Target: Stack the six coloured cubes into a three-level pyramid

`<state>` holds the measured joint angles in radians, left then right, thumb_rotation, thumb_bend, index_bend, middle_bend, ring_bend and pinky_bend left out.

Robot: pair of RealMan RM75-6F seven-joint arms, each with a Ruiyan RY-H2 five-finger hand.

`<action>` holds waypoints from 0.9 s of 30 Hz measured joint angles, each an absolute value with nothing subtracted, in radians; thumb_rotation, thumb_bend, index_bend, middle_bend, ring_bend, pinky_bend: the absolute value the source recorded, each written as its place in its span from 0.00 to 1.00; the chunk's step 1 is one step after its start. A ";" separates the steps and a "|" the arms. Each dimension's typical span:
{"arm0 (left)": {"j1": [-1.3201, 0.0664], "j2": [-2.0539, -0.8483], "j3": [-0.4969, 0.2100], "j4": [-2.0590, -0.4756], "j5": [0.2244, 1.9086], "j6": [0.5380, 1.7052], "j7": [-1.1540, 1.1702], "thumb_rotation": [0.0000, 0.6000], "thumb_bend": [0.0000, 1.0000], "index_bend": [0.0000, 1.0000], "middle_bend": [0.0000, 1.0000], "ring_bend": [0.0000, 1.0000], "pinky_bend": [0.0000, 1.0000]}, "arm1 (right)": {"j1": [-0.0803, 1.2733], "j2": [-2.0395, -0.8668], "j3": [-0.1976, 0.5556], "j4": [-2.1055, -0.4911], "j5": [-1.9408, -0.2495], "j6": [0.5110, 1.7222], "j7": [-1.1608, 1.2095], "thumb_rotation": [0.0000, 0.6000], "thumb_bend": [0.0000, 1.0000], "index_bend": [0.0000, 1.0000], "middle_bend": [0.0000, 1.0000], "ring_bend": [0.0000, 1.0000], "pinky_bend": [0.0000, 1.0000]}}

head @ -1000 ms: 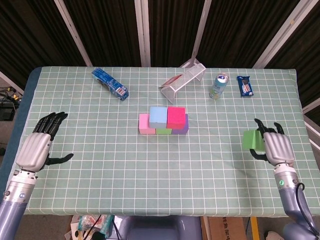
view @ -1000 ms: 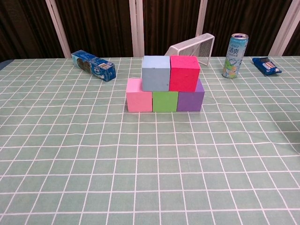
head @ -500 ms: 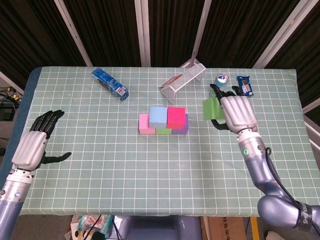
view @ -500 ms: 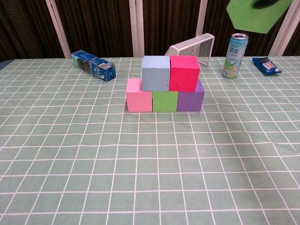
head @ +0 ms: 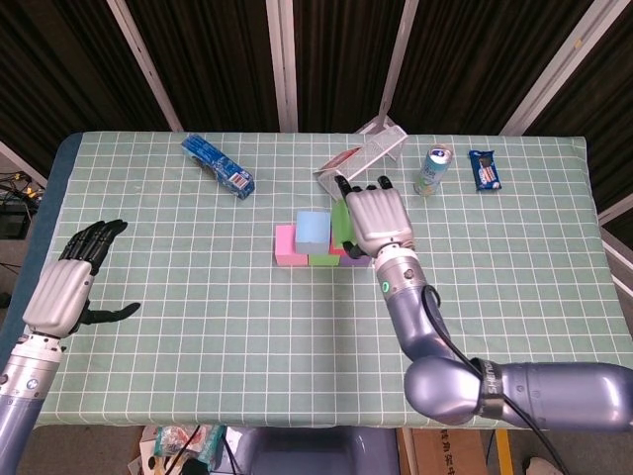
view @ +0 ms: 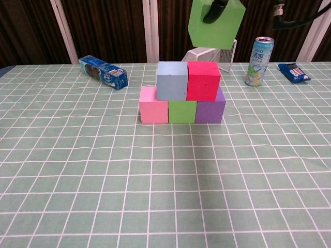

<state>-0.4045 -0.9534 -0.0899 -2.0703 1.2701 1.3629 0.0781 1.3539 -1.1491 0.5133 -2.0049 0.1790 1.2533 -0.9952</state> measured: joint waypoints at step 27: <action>-0.394 -0.949 -0.126 -2.047 1.255 1.322 0.053 1.00 0.10 0.00 0.04 0.01 0.06 | 1.494 -1.369 0.565 -1.685 0.437 1.341 -1.178 1.00 0.36 0.12 0.48 0.37 0.13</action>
